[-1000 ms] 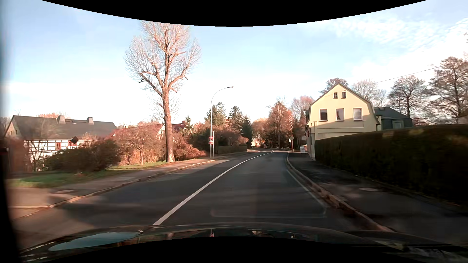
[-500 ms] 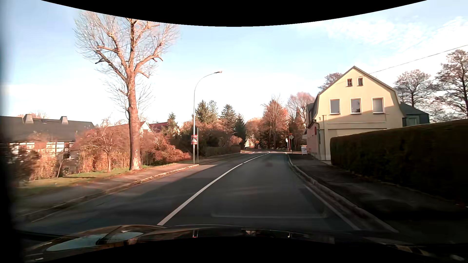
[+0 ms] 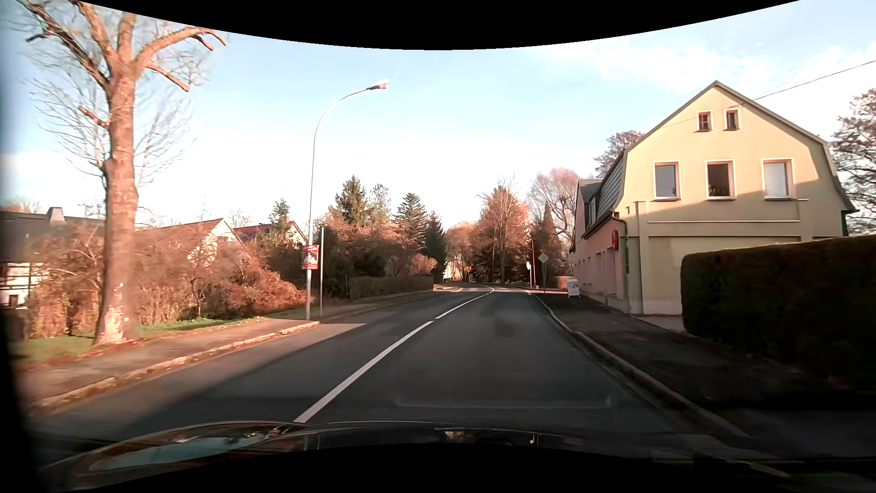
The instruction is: Follow the waypoints while adhering to traffic rules and regulations
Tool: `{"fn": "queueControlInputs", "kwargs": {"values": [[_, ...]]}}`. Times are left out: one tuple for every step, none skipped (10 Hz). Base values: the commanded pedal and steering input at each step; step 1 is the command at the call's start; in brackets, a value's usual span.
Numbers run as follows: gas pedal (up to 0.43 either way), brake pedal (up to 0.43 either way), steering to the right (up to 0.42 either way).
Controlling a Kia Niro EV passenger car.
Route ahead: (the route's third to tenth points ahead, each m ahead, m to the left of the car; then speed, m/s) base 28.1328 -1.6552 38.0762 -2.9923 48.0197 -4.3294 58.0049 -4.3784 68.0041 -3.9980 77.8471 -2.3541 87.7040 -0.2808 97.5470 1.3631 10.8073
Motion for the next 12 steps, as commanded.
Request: {"fn": "queueControlInputs", "kwargs": {"values": [[0.130, 0.000, 0.036], [0.130, 0.000, 0.036], [0.130, 0.000, 0.036], [0.130, 0.000, 0.036], [0.130, 0.000, 0.036], [0.130, 0.000, 0.036], [0.130, 0.000, 0.036], [0.150, 0.000, 0.035], [0.150, 0.000, 0.033], [0.150, 0.000, 0.033], [0.150, 0.000, 0.031], [0.150, 0.000, 0.030]]}}
